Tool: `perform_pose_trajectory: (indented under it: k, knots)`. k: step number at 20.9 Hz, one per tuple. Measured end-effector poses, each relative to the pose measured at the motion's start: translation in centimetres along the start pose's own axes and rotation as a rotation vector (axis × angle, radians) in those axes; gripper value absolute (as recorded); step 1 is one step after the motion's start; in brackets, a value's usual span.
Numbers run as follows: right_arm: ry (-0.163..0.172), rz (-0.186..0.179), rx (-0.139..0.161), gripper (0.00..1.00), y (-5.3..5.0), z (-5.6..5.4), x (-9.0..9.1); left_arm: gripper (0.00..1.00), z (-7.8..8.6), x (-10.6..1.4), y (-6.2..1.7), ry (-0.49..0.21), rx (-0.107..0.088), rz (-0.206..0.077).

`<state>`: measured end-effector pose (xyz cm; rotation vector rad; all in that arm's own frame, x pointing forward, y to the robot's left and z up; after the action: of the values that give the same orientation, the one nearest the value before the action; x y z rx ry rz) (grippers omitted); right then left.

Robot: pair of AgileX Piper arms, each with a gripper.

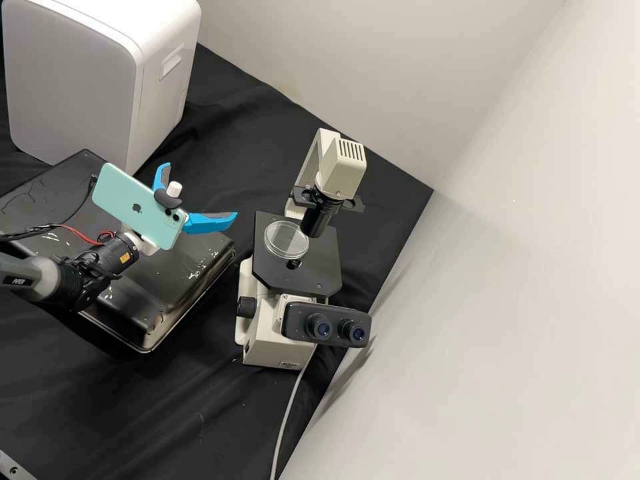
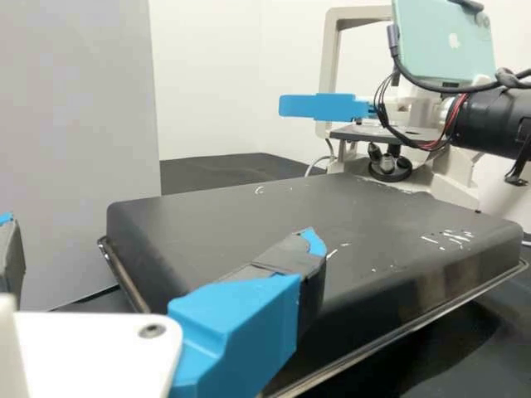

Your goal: Place the petri dish on the bench

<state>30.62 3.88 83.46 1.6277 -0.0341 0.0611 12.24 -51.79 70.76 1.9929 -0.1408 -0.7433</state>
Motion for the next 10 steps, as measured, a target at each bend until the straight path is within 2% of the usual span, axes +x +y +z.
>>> perform_pose_trajectory:
  k: [10]
  knots:
    - [-0.002,0.002,0.005,1.00,0.06,0.05,0.00,1.00,0.00,0.00,0.00,0.000,0.000,0.000]
